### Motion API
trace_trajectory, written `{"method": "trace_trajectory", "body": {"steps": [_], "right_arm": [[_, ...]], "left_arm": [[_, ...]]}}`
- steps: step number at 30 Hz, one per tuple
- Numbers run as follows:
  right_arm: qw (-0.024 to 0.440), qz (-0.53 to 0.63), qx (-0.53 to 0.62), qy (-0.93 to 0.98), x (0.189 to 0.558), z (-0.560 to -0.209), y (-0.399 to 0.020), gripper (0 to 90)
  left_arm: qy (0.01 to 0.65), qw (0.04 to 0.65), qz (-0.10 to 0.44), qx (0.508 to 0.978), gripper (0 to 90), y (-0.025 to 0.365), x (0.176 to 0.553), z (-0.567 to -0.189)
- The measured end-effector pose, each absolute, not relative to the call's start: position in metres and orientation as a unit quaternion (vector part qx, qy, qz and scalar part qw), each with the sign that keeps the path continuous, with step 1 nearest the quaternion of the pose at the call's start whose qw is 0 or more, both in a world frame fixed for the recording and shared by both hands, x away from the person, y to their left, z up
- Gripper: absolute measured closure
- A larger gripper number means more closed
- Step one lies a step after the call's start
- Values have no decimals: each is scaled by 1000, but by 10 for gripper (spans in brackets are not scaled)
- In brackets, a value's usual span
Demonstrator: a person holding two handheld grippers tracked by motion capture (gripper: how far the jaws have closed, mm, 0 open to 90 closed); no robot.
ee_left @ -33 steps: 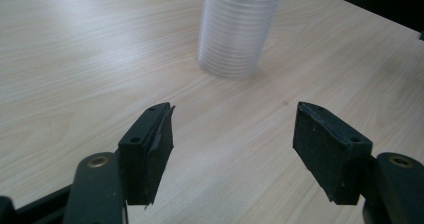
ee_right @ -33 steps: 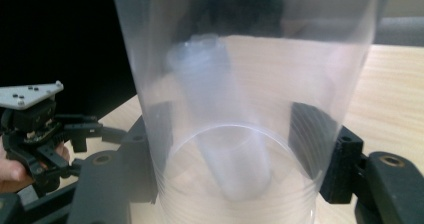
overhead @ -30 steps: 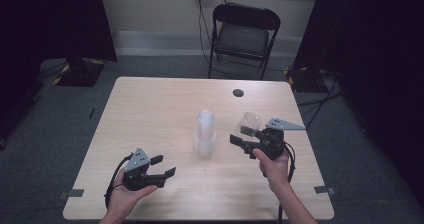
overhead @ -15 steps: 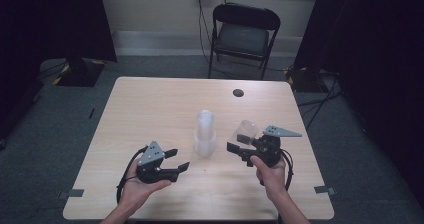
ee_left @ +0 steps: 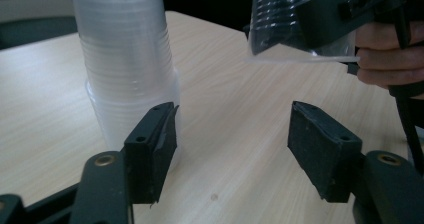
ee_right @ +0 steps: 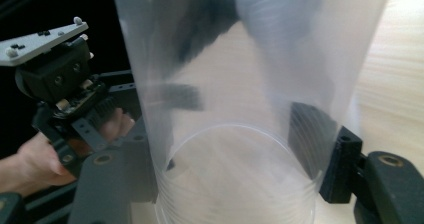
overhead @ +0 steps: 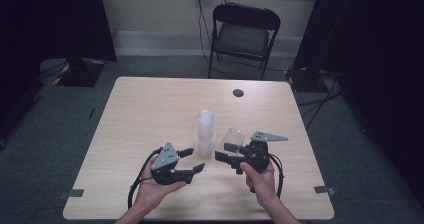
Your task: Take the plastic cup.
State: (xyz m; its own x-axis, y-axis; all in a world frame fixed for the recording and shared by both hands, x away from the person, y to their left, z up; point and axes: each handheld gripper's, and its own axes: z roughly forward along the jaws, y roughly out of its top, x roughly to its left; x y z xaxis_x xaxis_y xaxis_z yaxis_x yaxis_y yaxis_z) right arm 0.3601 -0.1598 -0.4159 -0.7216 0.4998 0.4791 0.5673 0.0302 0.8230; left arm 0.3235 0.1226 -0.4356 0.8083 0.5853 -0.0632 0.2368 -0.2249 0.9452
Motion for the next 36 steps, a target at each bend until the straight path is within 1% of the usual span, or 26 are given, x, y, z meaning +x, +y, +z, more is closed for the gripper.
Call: {"method": "trace_trajectory", "body": {"steps": [6,7,8,10,13,16,17,18,21,27,30,33,36], "right_arm": [[77,-598,-374,-705,356,-421,-150,347],[85,-599,-375,-703,356,-422,-149,347],[98,-602,-378,-697,356,-423,-147,349],[122,-603,-383,-689,356,-425,-143,353],[136,-607,-383,-683,355,-425,-140,352],[157,-612,-389,-671,355,-425,-138,354],[161,-613,-390,-668,354,-425,-138,355],[163,-612,-388,-670,354,-425,-137,355],[166,-609,-388,-672,352,-426,-134,356],[186,-609,-392,-664,351,-427,-130,358],[200,-609,-400,-655,350,-428,-128,358],[227,-611,-410,-638,350,-431,-125,360],[236,-609,-415,-633,348,-433,-123,361]], "left_arm": [[267,580,149,756,467,121,317,-438],[265,583,153,753,490,120,316,-439],[260,585,155,752,536,120,316,-440],[254,585,163,753,563,118,314,-441],[244,590,172,750,592,116,313,-442],[237,592,193,746,628,114,311,-442],[234,592,208,742,639,113,310,-442],[231,596,213,739,662,112,310,-443],[221,596,233,736,696,110,308,-443],[210,605,245,728,730,108,306,-443],[211,607,251,724,730,106,305,-443],[211,611,254,719,727,105,306,-444],[211,613,256,717,713,104,306,-444]]}}
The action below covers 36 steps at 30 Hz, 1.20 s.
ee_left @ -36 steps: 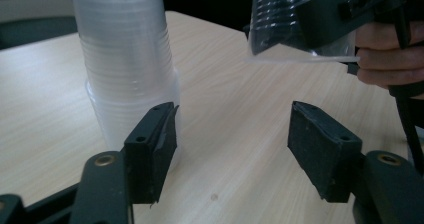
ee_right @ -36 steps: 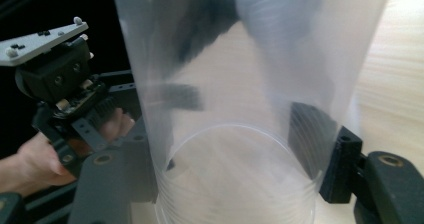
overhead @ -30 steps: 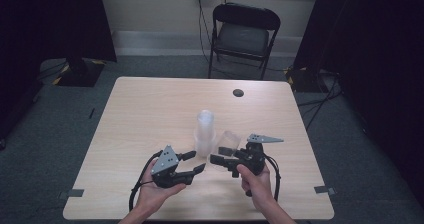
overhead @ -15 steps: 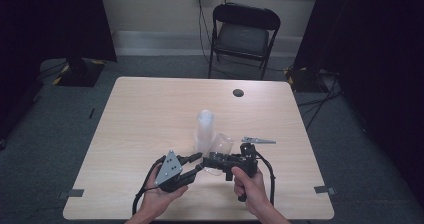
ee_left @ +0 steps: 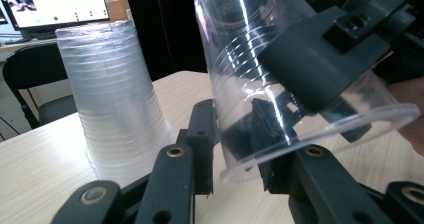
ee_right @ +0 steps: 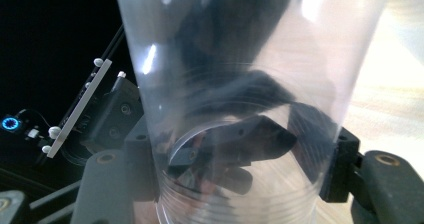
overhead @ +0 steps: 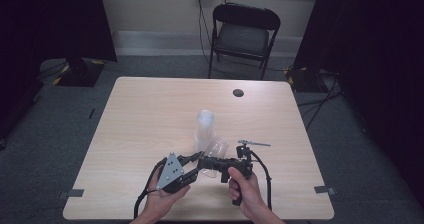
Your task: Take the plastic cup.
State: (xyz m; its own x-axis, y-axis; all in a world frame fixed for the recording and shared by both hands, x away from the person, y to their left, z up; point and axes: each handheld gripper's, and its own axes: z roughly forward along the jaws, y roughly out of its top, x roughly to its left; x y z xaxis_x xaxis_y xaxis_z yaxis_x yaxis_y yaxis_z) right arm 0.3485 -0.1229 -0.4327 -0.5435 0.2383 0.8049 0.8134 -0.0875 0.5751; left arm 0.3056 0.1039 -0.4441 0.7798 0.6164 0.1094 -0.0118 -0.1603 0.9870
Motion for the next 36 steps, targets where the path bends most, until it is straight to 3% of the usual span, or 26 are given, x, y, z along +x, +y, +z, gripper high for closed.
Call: {"method": "trace_trajectory", "body": {"steps": [8,14,25,36], "right_arm": [[249,-606,-424,-626,347,-435,-120,366],[252,-606,-421,-626,347,-437,-119,333],[205,-611,-403,-650,345,-431,-118,201],[179,-617,-401,-652,348,-429,-126,185]], "left_arm": [[209,617,268,710,715,102,305,-445],[184,606,287,718,842,103,305,-444],[219,618,253,711,862,113,313,-445],[262,629,208,702,859,124,319,-446]]}}
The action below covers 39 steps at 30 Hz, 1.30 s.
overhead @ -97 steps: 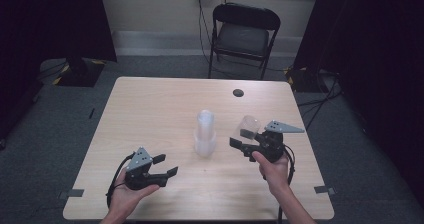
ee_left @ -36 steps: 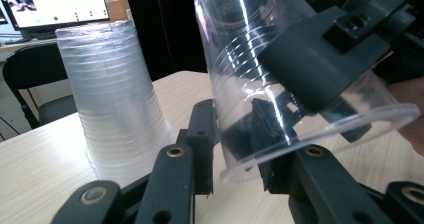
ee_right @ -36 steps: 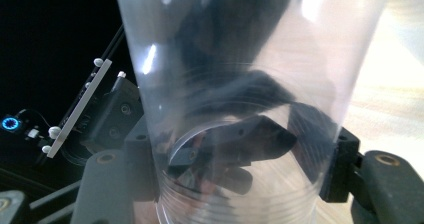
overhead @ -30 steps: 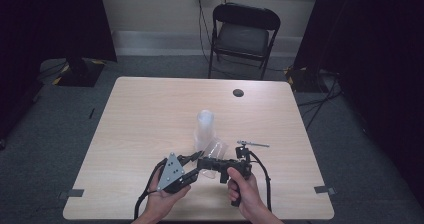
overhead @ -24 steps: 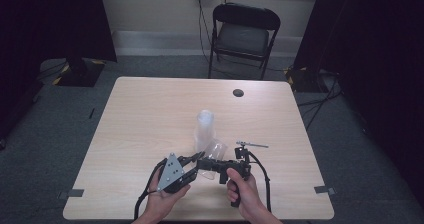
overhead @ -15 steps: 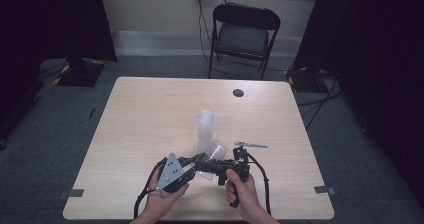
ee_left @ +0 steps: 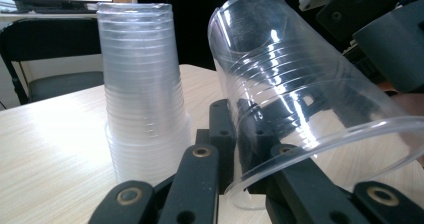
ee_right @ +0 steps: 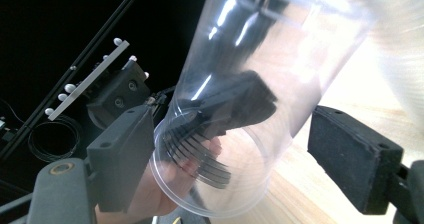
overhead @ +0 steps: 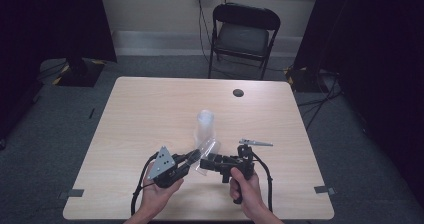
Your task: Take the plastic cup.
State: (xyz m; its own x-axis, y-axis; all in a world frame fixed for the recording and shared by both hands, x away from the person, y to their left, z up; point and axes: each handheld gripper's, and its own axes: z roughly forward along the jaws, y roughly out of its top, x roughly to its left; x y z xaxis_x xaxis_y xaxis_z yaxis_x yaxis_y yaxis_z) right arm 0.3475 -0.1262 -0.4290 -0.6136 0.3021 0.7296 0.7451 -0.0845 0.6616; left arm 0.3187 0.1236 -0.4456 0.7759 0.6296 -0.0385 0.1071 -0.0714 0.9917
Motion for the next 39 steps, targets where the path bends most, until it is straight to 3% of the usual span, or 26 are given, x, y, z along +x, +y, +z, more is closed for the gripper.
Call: {"method": "trace_trajectory", "body": {"steps": [18,32,39], "right_arm": [[95,-603,-388,-691,349,-426,-140,207],[6,-579,-364,-729,344,-418,-151,238],[-16,-565,-347,-749,342,-416,-150,250]], "left_arm": [[313,618,130,709,859,144,323,-442],[331,599,104,722,868,153,325,-437],[335,579,89,738,870,156,324,-435]]}}
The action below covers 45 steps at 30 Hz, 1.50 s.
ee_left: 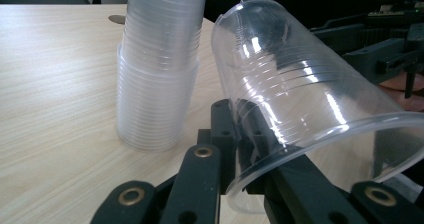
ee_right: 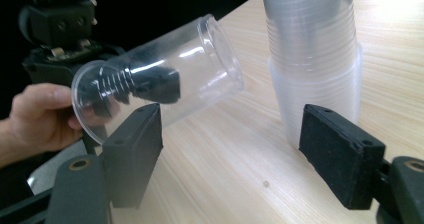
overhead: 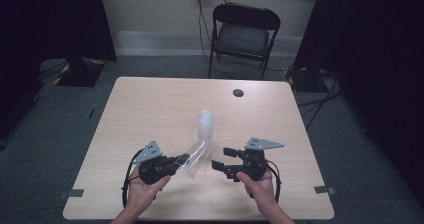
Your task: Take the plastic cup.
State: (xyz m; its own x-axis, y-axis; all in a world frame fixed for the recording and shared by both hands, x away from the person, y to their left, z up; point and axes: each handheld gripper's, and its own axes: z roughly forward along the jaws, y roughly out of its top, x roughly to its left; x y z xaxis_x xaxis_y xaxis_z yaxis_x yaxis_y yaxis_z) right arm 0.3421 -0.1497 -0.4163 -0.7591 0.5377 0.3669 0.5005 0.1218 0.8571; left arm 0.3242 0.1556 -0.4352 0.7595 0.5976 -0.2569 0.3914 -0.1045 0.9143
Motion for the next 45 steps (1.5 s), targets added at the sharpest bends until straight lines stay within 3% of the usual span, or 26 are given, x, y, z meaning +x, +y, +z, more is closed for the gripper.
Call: {"method": "trace_trajectory", "body": {"steps": [20,35,45], "right_arm": [[47,535,308,785,336,-416,-165,182],[73,491,194,846,332,-420,-132,186],[122,447,116,878,318,-427,-115,202]], "left_arm": [[336,494,-3,802,887,145,330,-436],[331,439,-46,834,893,140,331,-437],[339,411,-78,843,900,137,333,-441]]}}
